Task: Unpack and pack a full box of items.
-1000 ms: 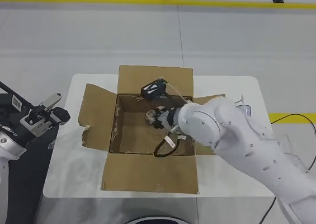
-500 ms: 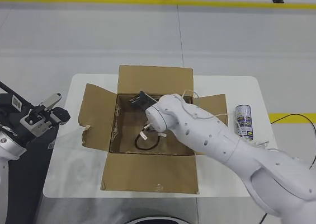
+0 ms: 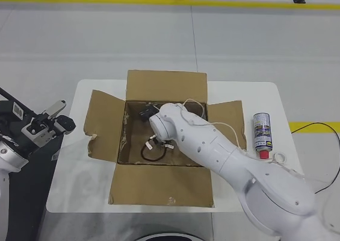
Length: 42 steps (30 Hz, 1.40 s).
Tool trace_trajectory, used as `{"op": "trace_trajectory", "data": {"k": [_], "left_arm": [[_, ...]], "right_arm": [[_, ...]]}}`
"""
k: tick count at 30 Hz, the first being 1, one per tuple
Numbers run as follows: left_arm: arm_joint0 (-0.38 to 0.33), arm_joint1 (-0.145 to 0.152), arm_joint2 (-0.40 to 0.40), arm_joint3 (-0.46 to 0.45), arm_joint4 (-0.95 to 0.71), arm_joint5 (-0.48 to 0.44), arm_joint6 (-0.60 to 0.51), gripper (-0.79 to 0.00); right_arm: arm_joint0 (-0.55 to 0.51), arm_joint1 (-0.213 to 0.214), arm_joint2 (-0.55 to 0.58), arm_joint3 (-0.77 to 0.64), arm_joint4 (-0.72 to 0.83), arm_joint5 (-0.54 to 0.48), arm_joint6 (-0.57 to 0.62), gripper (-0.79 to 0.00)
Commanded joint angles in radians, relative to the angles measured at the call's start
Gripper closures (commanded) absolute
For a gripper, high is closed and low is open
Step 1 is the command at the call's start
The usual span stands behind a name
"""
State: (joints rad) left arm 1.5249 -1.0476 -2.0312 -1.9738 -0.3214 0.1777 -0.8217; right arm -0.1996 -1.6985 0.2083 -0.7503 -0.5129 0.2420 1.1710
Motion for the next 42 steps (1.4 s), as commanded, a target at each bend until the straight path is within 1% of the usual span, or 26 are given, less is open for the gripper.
{"op": "trace_trajectory", "data": {"k": [1, 5, 7, 8, 10, 13, 16, 24, 27, 37, 42], "left_arm": [[0.0, 0.0, 0.0, 0.0, 0.0, 0.0, 0.0, -0.785], [0.0, 0.0, 0.0, 0.0, 0.0, 0.0, 0.0, -0.785], [0.0, 0.0, 0.0, 0.0, 0.0, 0.0, 0.0, -0.785], [0.0, 0.0, 0.0, 0.0, 0.0, 0.0, 0.0, -0.785], [0.0, 0.0, 0.0, 0.0, 0.0, 0.0, 0.0, -0.785], [0.0, 0.0, 0.0, 0.0, 0.0, 0.0, 0.0, -0.785], [0.0, 0.0, 0.0, 0.0, 0.0, 0.0, 0.0, -0.785], [0.0, 0.0, 0.0, 0.0, 0.0, 0.0, 0.0, -0.785], [0.0, 0.0, 0.0, 0.0, 0.0, 0.0, 0.0, -0.785], [0.0, 0.0, 0.0, 0.0, 0.0, 0.0, 0.0, -0.785], [0.0, 0.0, 0.0, 0.0, 0.0, 0.0, 0.0, -0.785]], "right_arm": [[0.0, -0.011, 0.005, 0.02, -0.002, -0.008, -0.001, -0.28], [0.002, -0.024, 0.021, 0.046, -0.002, -0.029, -0.004, -0.274], [0.003, -0.026, 0.03, 0.045, -0.001, -0.037, 0.001, -0.256], [0.004, -0.026, 0.034, 0.042, -0.004, -0.038, 0.006, -0.139], [0.007, -0.024, 0.046, 0.024, -0.007, -0.04, 0.014, 0.0], [0.006, -0.012, 0.068, -0.013, -0.014, -0.036, 0.028, 0.0], [-0.006, 0.009, 0.091, -0.066, -0.029, -0.029, 0.044, 0.0], [-0.068, 0.088, 0.158, -0.25, -0.117, 0.018, 0.101, 0.0], [-0.098, 0.116, 0.186, -0.299, -0.153, 0.027, 0.114, 0.0], [-0.168, 0.177, 0.285, -0.408, -0.22, 0.007, 0.14, 0.0], [-0.219, 0.223, 0.381, -0.53, -0.242, -0.021, 0.16, 0.0]]}}
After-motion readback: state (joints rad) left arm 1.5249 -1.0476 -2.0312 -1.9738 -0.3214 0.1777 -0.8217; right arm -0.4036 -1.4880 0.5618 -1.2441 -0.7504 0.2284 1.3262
